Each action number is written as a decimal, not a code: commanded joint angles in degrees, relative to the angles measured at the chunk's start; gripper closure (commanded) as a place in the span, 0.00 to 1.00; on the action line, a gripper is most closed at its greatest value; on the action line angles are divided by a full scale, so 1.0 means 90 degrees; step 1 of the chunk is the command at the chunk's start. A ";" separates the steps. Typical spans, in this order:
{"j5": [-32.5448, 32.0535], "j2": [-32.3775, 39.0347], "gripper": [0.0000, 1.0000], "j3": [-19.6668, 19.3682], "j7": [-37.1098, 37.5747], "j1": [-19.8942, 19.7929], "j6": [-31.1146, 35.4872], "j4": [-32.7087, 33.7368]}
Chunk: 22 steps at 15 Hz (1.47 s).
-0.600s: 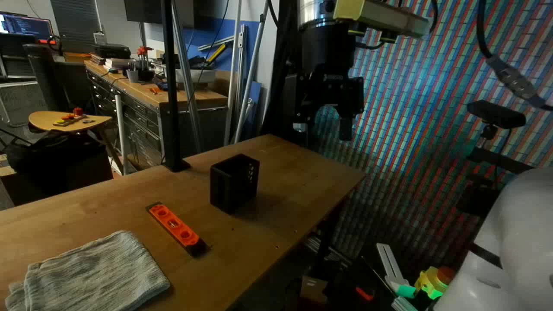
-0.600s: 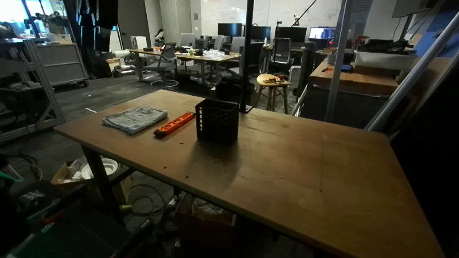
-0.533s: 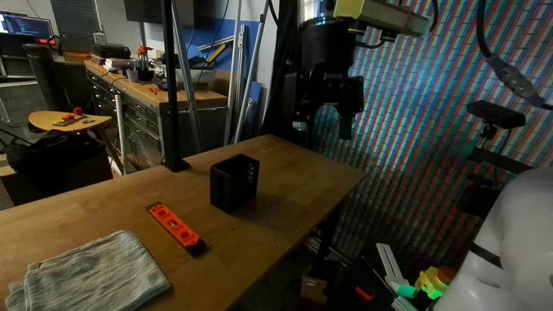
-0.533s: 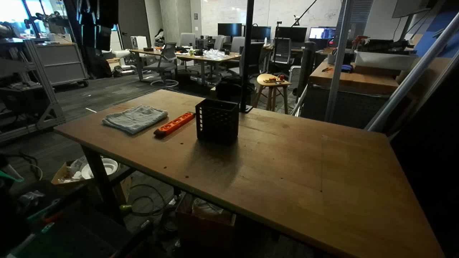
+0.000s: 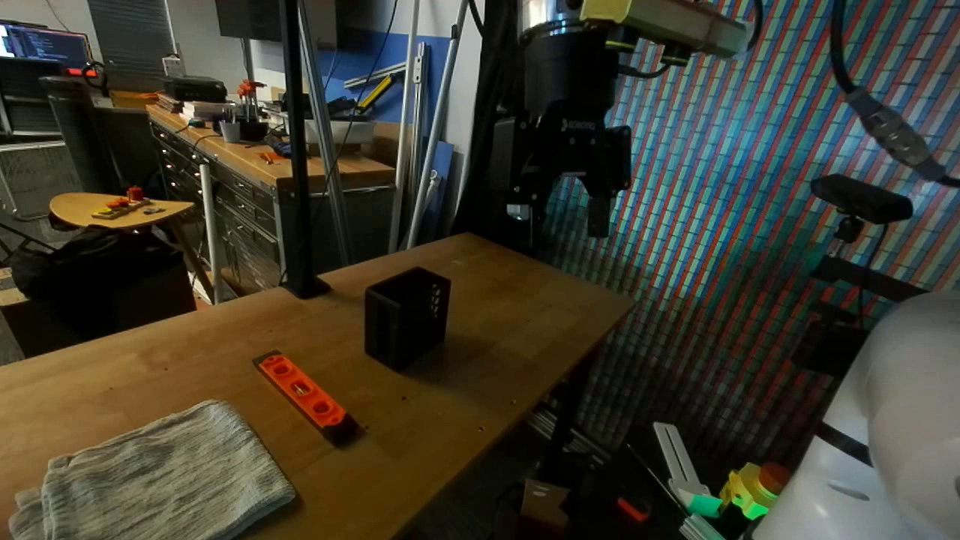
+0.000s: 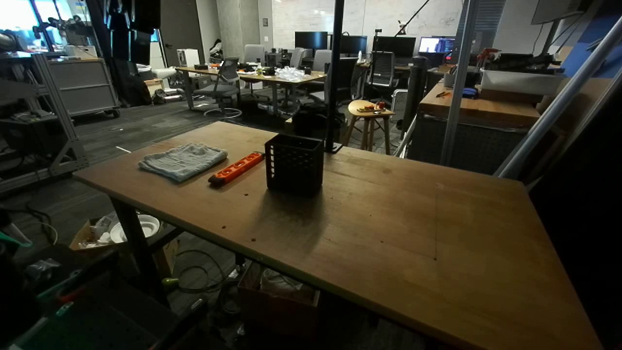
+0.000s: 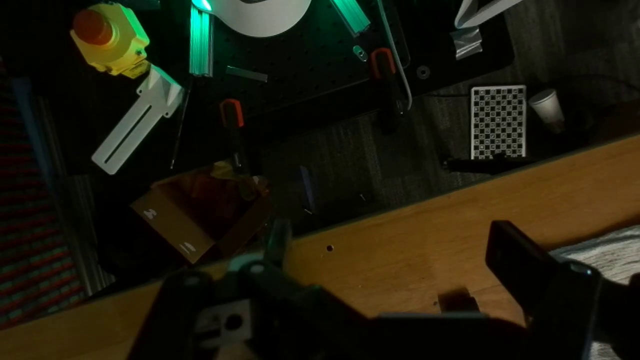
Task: Put the white towel in the black basket.
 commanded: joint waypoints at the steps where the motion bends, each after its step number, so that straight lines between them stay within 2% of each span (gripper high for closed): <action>1: 0.0027 0.0002 0.00 0.0057 -0.0036 -0.0075 -0.0013 0.0011; 12: 0.0027 0.0002 0.00 0.0057 -0.0037 -0.0075 -0.0013 0.0011; 15: -0.0117 0.0453 0.00 0.0154 -0.0059 -0.0049 0.0072 0.0341; 18: -0.0122 0.0873 0.00 0.0315 -0.0009 0.0040 0.0432 0.0531; 22: -0.0174 0.1494 0.00 0.0751 0.0137 0.0283 0.1410 0.0791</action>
